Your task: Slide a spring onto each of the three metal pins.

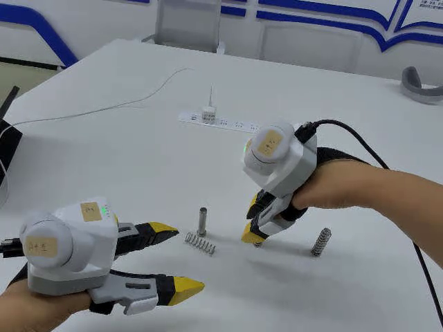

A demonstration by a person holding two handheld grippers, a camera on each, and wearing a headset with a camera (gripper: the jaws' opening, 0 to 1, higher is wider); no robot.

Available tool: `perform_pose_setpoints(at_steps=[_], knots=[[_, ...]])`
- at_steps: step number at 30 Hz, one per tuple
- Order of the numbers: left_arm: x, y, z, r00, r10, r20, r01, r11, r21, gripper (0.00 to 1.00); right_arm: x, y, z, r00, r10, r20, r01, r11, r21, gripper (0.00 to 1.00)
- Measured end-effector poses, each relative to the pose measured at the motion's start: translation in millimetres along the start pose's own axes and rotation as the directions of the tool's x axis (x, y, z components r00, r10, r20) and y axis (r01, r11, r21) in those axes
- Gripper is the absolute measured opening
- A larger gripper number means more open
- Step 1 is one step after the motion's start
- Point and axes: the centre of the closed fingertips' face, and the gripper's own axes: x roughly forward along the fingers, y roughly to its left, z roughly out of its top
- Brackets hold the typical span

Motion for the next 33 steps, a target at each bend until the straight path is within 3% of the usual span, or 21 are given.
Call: perform_pose_setpoints(at_steps=[14,33], knots=[[-2.4,2.0,-2.8,1.0,0.007,-0.001,-0.007,1.0,-0.005,0.56,16.2,18.4,22.7,0.998,0.036,0.052,-0.037,0.999,0.02,0.24],[-2.9,2.5,-4.7,1.0,0.009,0.0,-0.009,1.0,-0.011,0.55,41.4,27.5,29.2,0.9976,0.03,0.062,-0.035,0.996,0.082,0.17]])
